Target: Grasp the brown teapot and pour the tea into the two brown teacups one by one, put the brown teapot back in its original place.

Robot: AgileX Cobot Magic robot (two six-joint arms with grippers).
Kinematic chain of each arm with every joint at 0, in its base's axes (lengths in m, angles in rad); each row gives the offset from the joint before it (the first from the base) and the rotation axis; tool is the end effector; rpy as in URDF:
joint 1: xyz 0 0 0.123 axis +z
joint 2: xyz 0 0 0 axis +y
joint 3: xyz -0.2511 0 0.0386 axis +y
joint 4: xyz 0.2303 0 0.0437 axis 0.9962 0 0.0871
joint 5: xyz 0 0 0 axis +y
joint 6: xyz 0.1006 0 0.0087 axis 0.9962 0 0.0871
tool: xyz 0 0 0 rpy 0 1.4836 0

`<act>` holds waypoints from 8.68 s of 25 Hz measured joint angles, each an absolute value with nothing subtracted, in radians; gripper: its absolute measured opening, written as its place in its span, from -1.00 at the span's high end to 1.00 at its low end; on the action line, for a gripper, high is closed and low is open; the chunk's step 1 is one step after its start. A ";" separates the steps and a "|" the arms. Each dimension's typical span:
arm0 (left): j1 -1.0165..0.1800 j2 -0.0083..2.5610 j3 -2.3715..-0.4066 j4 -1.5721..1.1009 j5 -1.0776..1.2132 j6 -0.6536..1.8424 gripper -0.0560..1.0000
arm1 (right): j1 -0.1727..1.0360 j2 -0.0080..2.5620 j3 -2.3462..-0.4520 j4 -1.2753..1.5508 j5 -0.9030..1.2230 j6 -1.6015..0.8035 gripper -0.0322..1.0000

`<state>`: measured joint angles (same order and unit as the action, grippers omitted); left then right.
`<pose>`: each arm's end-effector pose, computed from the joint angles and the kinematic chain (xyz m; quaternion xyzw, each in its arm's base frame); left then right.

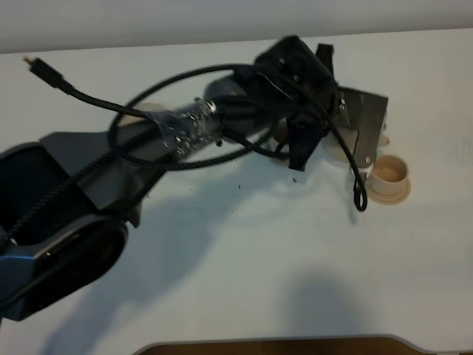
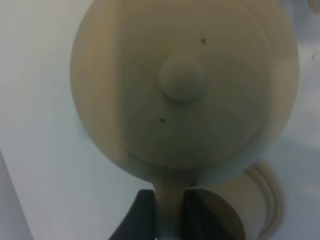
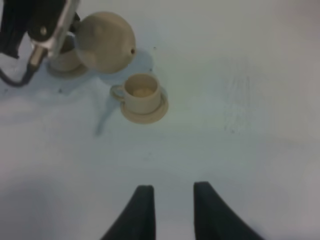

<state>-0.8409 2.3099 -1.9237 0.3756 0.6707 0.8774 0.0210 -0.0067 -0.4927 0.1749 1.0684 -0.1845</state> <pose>0.3411 -0.3467 0.1572 0.7794 0.5331 0.1594 0.2880 0.0183 0.0158 0.2628 -0.0911 0.8472 0.0448 0.5214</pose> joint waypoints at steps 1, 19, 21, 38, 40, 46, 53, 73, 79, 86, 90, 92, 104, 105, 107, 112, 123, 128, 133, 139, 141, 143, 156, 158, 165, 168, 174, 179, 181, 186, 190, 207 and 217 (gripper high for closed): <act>-0.847 2.316 -1.924 0.397 0.670 0.875 0.69 | 0.021 -0.007 -0.493 0.175 1.068 -0.184 0.52; -0.876 2.331 -1.924 0.586 0.619 0.876 0.69 | 0.021 -0.007 -0.493 0.177 1.068 -0.184 0.52; -0.889 2.331 -1.924 0.619 0.612 0.877 0.69 | 0.021 -0.007 -0.493 0.177 1.068 -0.184 0.52; -0.928 2.340 -1.924 0.742 0.587 0.878 0.69 | 0.021 -0.007 -0.493 0.177 1.068 -0.184 0.52; -0.932 2.340 -1.924 0.756 0.587 0.879 0.69 | 0.021 -0.007 -0.493 0.177 1.068 -0.184 0.52; -0.937 2.340 -1.924 0.802 0.591 0.880 0.69 | 0.021 -0.007 -0.493 0.177 1.068 -0.184 0.52; -0.937 2.340 -1.924 0.833 0.591 0.901 0.69 | 0.021 -0.007 -0.493 0.177 1.068 -0.184 0.52; -0.937 2.340 -1.924 0.835 0.536 0.984 0.69 | 0.021 -0.007 -0.493 0.177 1.068 -0.184 0.52; -0.937 2.340 -1.924 0.852 0.533 0.985 0.69 | 0.021 -0.007 -0.493 0.177 1.068 -0.184 0.52; -0.937 2.340 -1.924 0.856 0.530 0.985 0.69 | 0.021 -0.007 -0.493 0.177 1.068 -0.184 0.52; -0.937 2.340 -1.924 0.857 0.530 0.992 0.69 | 0.021 -0.007 -0.493 0.177 1.068 -0.184 0.52; -0.937 2.340 -1.924 0.857 0.529 0.995 0.69 | 0.021 -0.007 -0.493 0.177 1.068 -0.184 0.52; -0.937 2.340 -1.924 0.857 0.504 1.047 0.69 | 0.021 -0.007 -0.493 0.177 1.068 -0.184 0.52; -0.937 2.340 -1.924 0.857 0.504 1.050 0.69 | 0.021 -0.007 -0.493 0.177 1.068 -0.184 0.52; -0.937 2.340 -1.924 0.857 0.503 1.055 0.69 | 0.021 -0.007 -0.493 0.177 1.068 -0.184 0.52; -0.937 2.340 -1.924 0.859 0.501 1.059 0.69 | 0.021 -0.007 -0.493 0.177 1.068 -0.184 0.52; -0.937 2.340 -1.924 0.864 0.491 1.093 0.69 | 0.021 -0.007 -0.493 0.177 1.068 -0.184 0.52; -0.937 2.340 -1.924 0.864 0.487 1.124 0.69 | 0.021 -0.007 -0.493 0.177 1.068 -0.184 0.52; -0.937 2.340 -1.924 0.876 0.481 1.128 0.69 | 0.021 -0.007 -0.493 0.177 1.068 -0.184 0.52; -0.937 2.340 -1.924 0.908 0.465 1.128 0.69 | 0.021 -0.007 -0.493 0.177 1.068 -0.184 0.52; -0.937 2.340 -1.924 0.909 0.460 1.128 0.69 | 0.021 -0.007 -0.493 0.177 1.068 -0.184 0.52; -0.937 2.340 -1.924 0.909 0.455 1.128 0.69 | 0.021 -0.007 -0.493 0.177 1.068 -0.184 0.52; -0.937 2.349 -1.924 0.941 0.449 1.128 0.69 | 0.021 -0.007 -0.493 0.177 1.068 -0.184 0.52; -0.937 2.360 -1.924 0.941 0.448 1.128 0.69 | 0.021 -0.007 -0.493 0.177 1.068 -0.184 0.52; -0.937 2.375 -1.924 0.943 0.437 1.106 0.69 | 0.021 -0.007 -0.493 0.177 1.068 -0.184 0.52; -0.937 2.375 -1.924 0.943 0.436 1.076 0.69 | 0.021 -0.007 -0.493 0.177 1.068 -0.184 0.52; -0.937 2.375 -1.924 0.943 0.451 1.030 0.69 | 0.021 -0.007 -0.493 0.177 1.068 -0.184 0.52; -0.937 2.375 -1.924 0.942 0.462 0.990 0.69 | 0.021 -0.007 -0.493 0.177 1.068 -0.184 0.52; -0.937 2.375 -1.924 0.942 0.463 0.964 0.69 | 0.021 -0.007 -0.493 0.177 1.068 -0.184 0.52; -0.937 2.375 -1.924 0.941 0.464 0.925 0.69 | 0.021 -0.007 -0.493 0.177 1.068 -0.184 0.52; -0.937 2.364 -1.924 0.929 0.470 0.895 0.69 | 0.021 -0.007 -0.493 0.177 1.068 -0.184 0.52; -0.937 2.198 -1.923 0.424 0.806 0.730 0.69 | 0.021 -0.007 -0.493 0.177 1.068 -0.184 0.52; -0.937 2.197 -1.923 0.207 1.028 0.409 0.69 | 0.021 -0.007 -0.493 0.177 1.068 -0.184 0.52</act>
